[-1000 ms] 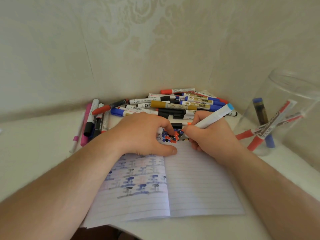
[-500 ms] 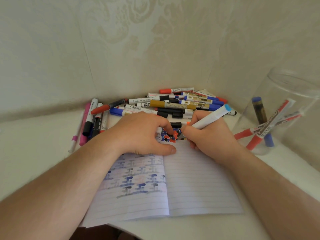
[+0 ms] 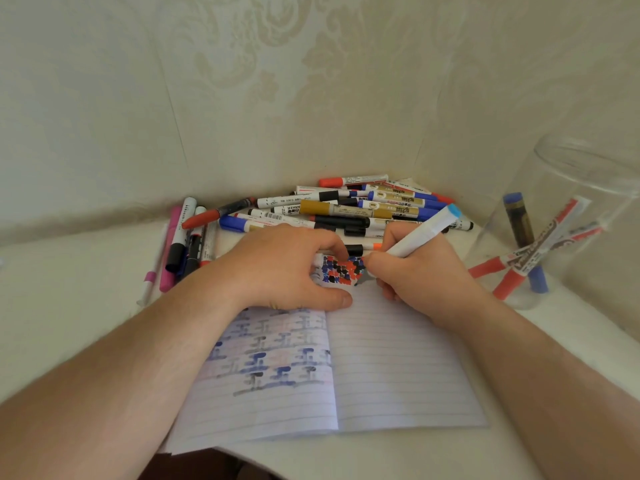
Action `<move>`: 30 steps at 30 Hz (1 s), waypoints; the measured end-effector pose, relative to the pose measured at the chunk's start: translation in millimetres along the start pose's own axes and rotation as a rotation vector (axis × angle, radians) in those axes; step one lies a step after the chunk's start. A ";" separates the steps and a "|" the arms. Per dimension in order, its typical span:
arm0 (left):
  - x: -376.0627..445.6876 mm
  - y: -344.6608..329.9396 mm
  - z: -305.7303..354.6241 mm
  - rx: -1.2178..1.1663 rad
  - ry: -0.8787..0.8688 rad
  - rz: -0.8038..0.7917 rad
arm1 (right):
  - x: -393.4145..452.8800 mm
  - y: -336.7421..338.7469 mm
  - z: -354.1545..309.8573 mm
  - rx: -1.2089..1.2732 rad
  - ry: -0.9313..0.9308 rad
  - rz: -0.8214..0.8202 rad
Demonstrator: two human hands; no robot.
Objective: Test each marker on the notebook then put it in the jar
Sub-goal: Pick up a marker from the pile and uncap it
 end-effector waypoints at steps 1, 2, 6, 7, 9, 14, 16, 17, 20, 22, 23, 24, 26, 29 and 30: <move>-0.9 0.1 -1.3 -0.035 0.001 0.018 | -0.1 2.3 -2.7 0.015 0.034 0.017; -1.3 0.6 -2.5 -0.111 0.000 0.042 | -0.5 5.9 -6.3 0.044 0.072 0.042; -1.2 5.5 -3.3 -0.401 -0.035 0.109 | -1.0 18.6 -12.7 0.457 0.147 0.034; -1.4 6.6 -3.2 -0.399 -0.045 0.115 | -0.1 17.6 -12.2 0.546 0.143 0.005; -1.7 7.3 -1.3 -0.393 -0.068 0.120 | 0.3 14.3 -11.2 0.611 0.127 -0.024; -1.2 3.5 2.1 -0.419 -0.083 0.102 | -0.1 9.1 -12.1 0.591 0.118 -0.043; -0.6 2.1 3.9 -0.420 -0.097 0.093 | -1.4 6.6 -12.9 0.573 0.132 -0.059; -0.2 1.7 4.2 -0.417 -0.101 0.092 | -1.3 5.1 -12.9 0.544 0.149 -0.070; -0.4 2.2 6.9 -0.436 -0.129 0.107 | -4.9 -1.5 -17.2 0.482 0.156 -0.105; -0.9 3.4 8.3 -0.485 -0.153 0.126 | -2.6 -2.8 -15.1 0.471 0.151 -0.113; -1.5 4.8 7.8 -0.506 -0.162 0.145 | -0.3 -2.0 -12.6 0.486 0.143 -0.113; -1.6 6.4 6.2 -0.528 -0.173 0.169 | 0.2 -2.9 -11.4 0.555 0.117 -0.139; -0.7 9.6 2.6 -0.577 -0.199 0.224 | 1.2 -6.0 -7.6 0.761 0.040 -0.253; 1.0 16.2 -3.1 -0.750 -0.173 0.324 | -0.4 -8.8 -9.6 0.911 -0.025 -0.381; 1.7 18.3 -5.1 -0.818 -0.164 0.352 | 0.3 -8.3 -9.0 0.917 -0.047 -0.363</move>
Point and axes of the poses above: each hand's wrist, its own x-axis towards the middle knuckle, its own y-axis out of the back of the hand, z = x × y, the point moved 8 cm from there along x, towards the middle knuckle, and after that the axes turned 3 degrees about -y, right-handed, at the moved point
